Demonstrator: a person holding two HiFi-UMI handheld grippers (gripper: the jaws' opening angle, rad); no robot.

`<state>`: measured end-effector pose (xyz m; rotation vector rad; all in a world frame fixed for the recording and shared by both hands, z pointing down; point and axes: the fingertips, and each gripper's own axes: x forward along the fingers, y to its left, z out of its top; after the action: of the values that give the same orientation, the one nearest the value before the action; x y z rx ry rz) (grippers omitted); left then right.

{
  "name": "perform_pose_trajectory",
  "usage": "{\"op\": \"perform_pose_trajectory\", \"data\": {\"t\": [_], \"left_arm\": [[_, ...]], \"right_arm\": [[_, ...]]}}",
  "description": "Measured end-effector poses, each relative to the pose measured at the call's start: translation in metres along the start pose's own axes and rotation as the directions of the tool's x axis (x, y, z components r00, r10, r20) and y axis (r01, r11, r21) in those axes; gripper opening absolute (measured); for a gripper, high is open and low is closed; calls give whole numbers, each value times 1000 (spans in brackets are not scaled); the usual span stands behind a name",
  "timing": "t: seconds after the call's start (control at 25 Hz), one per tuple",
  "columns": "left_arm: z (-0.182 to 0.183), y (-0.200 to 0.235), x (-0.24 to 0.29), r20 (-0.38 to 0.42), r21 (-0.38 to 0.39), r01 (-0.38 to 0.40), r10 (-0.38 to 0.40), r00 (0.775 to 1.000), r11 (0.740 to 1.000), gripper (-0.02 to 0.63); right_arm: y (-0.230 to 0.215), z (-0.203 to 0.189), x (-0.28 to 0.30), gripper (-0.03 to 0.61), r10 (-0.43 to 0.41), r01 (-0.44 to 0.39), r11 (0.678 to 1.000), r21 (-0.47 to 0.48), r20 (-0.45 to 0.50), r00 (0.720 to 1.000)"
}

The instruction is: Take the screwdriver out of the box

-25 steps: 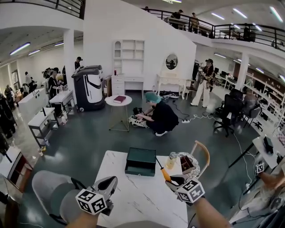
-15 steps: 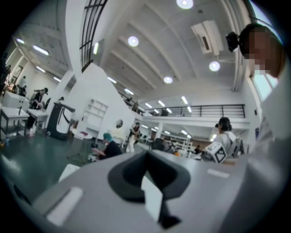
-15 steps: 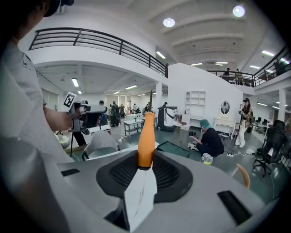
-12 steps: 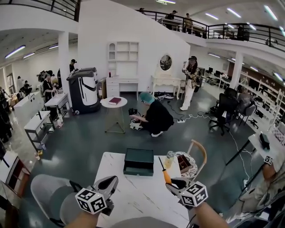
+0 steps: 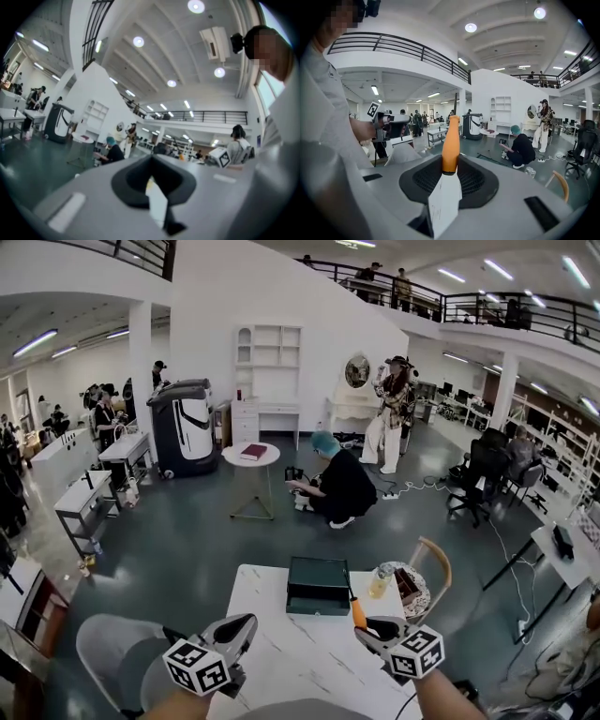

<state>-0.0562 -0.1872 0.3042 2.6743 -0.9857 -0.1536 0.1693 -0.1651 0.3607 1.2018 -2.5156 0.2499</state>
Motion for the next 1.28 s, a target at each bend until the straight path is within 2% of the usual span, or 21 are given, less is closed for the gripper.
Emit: {"op": "perform_pose_trajectory", "data": {"t": [0.4,0.76,1.28], "left_arm": [[-1,26,-18,-4,-24,-19,19,1000,1000,0],[1,22,-12,1,-27,-17,17,1000,999,0],[-4,19,1,-2,-25,-11,11,1000,1000,0]], "right_arm": [[14,8,29,101,31,-32,999,9,8,999],[6,11,24,101,27,-28,999,38,29,999],[-5,8,22,101,27,-28,999,31,37,999]]}}
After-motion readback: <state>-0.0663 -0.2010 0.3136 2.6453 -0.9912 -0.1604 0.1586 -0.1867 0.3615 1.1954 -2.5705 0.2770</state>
